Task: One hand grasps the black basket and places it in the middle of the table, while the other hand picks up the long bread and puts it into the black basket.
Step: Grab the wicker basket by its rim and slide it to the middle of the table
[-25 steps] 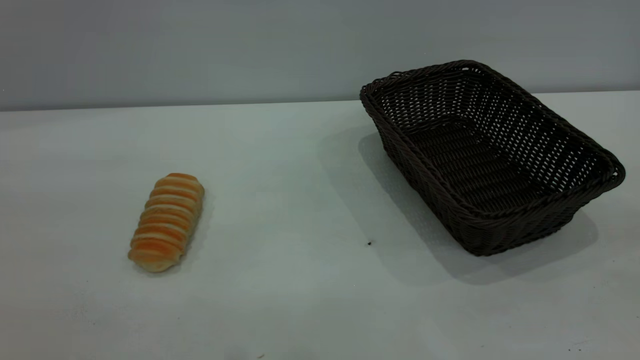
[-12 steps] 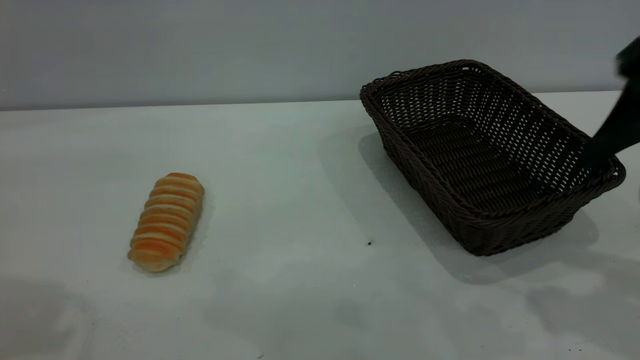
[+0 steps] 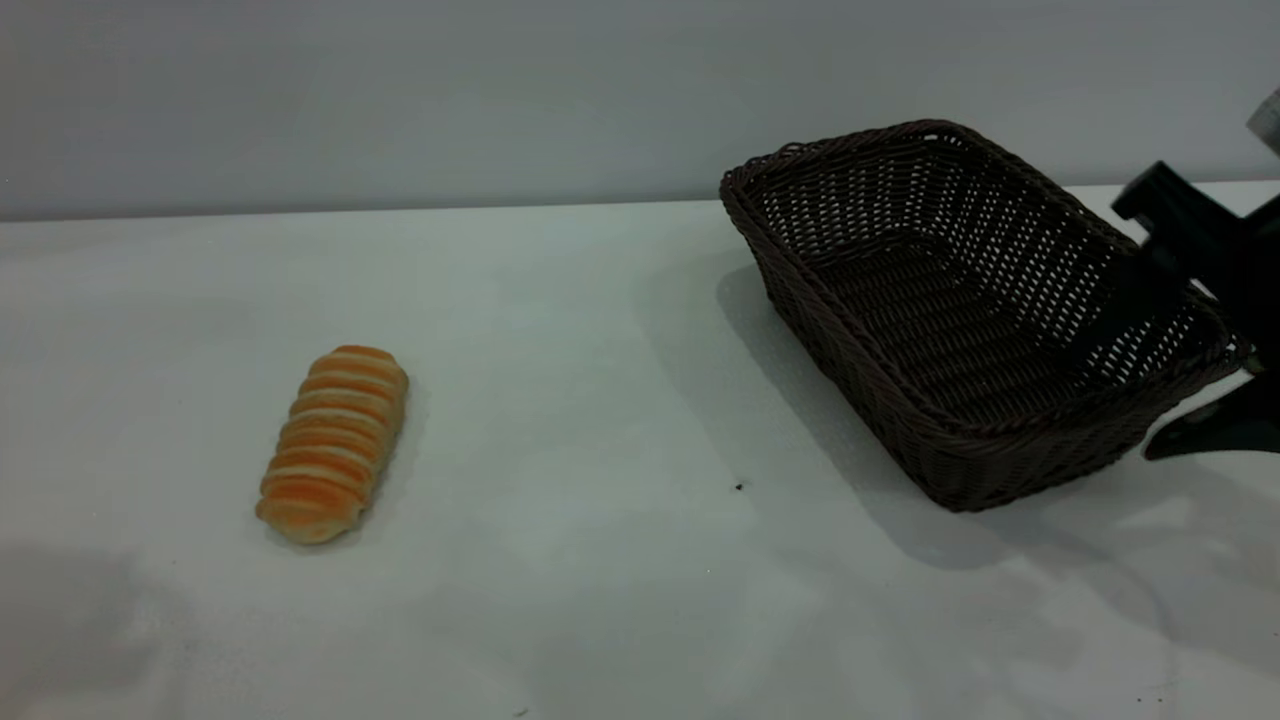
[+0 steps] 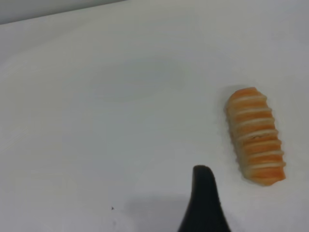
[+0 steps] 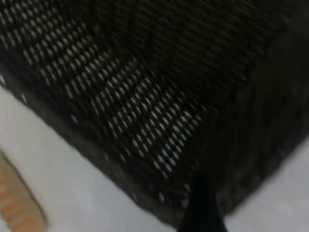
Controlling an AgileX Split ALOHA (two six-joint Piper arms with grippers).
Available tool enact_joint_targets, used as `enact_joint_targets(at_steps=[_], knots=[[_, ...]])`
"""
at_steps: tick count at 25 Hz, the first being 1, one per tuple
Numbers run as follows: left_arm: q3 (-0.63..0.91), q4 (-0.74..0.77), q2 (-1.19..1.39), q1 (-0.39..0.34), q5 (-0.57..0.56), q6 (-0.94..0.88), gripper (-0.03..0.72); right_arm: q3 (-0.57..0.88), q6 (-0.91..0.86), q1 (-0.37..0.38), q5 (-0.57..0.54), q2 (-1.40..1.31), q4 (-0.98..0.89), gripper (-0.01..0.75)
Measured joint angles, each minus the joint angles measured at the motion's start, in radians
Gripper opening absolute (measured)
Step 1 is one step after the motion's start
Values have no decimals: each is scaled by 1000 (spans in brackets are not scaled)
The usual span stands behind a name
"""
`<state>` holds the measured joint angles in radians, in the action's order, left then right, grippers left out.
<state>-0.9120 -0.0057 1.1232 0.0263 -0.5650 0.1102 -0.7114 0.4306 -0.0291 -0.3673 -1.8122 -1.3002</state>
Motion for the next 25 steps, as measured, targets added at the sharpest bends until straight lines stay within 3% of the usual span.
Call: enact_joint_targets(at_steps=[6,9,12,15,16,21,25], knots=[[0,-10,0,0,3,-1,591,-74,26,0,21,-172,-176,591],[0,-10,0,0,3,0,591,-112,21,0,39,-257,-234,550],[0,-10,0,0,3,0,591,-126,13,0,47,-293,-283,418],[0,-10,0,0,3,0,591,-135,13,0,52,-293,-299,203],[0,-10,0,0,3,0,591,-135,13,0,55,-293,-299,182],[0,-13,0,0,3,0,591,-134,13,0,66,-277,-273,181],[0,-13,0,0,3,0,591,-145,0,0,73,-230,-137,183]])
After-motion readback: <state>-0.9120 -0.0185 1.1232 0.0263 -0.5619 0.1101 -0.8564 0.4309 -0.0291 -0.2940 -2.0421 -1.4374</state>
